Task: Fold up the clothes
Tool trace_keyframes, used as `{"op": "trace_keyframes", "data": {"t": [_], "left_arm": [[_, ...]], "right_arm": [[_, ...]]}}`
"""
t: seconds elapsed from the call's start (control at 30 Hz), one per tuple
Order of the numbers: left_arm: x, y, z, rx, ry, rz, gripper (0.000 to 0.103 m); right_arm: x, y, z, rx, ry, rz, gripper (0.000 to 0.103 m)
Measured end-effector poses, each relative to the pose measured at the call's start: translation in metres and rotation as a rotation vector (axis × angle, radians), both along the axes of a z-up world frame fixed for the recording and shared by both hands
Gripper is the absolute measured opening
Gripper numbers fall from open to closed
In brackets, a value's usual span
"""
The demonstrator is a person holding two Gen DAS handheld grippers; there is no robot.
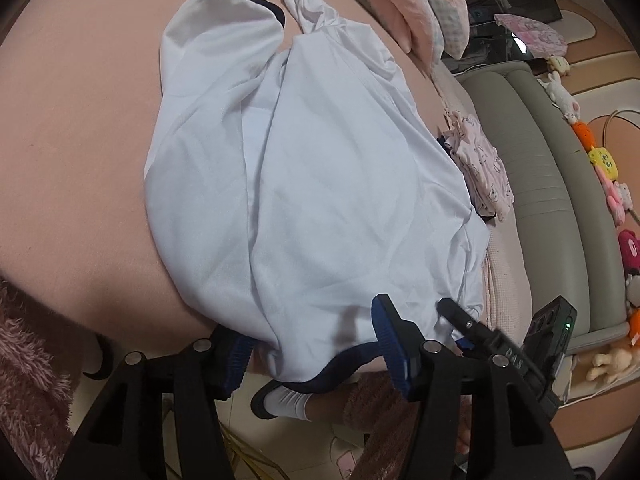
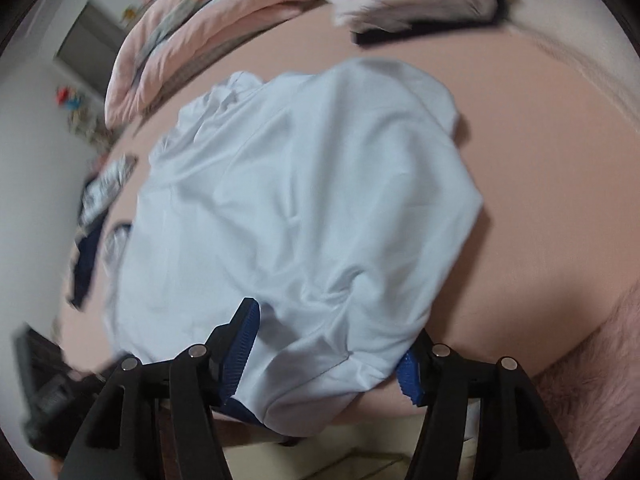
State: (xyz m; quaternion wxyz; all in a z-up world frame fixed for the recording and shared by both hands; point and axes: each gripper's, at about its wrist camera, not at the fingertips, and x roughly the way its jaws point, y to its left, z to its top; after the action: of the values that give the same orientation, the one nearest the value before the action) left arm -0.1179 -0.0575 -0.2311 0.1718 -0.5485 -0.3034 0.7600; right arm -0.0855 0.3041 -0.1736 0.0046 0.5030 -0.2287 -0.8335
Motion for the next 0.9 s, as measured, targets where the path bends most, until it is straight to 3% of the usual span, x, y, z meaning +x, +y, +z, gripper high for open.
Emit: {"op": "trace_keyframes", "data": {"t": [0.03,0.07,0.13,0.27,0.37,0.4,0.5,0.7,0.77,0.9], "left_arm": [[-0.001,0.002,0.000,-0.006,-0.003,0.003,0.030],[-0.003,0.002,-0.002,-0.007,-0.013,0.004,0.005],[-0.005,0.000,-0.005,0.003,-0.030,0.009,0.004],[-0.011,-0.003,-0.014,0.037,-0.078,0.032,0.005],[-0.020,-0.003,-0.015,0.064,-0.116,0.028,0.005],[-0.021,-0.003,-0.006,0.052,-0.087,0.004,0.004],[-0.013,-0.006,0.043,0.034,0.068,-0.056,0.003],[0.019,-0.031,0.147,0.067,0.315,-0.111,0.003],[0.032,-0.037,0.173,0.079,0.373,-0.123,0.003],[0.051,-0.032,0.205,0.069,0.428,-0.159,0.003]], "right_arm": [[0.005,-0.002,0.001,0.011,0.003,0.030,0.053],[0.008,-0.003,0.002,-0.005,0.011,0.036,0.032],[0.016,0.014,0.000,-0.102,0.027,-0.013,0.018],[0.011,0.031,-0.011,-0.162,0.022,-0.102,0.012],[0.006,0.034,-0.008,-0.218,0.014,-0.076,0.012],[0.007,0.035,-0.001,-0.242,0.029,-0.060,0.007],[0.020,0.039,0.035,-0.310,0.125,-0.020,0.006],[0.055,0.027,0.134,-0.303,0.310,0.137,0.005],[0.068,0.018,0.164,-0.302,0.358,0.214,0.005],[0.100,0.010,0.207,-0.228,0.359,0.341,0.005]]}}
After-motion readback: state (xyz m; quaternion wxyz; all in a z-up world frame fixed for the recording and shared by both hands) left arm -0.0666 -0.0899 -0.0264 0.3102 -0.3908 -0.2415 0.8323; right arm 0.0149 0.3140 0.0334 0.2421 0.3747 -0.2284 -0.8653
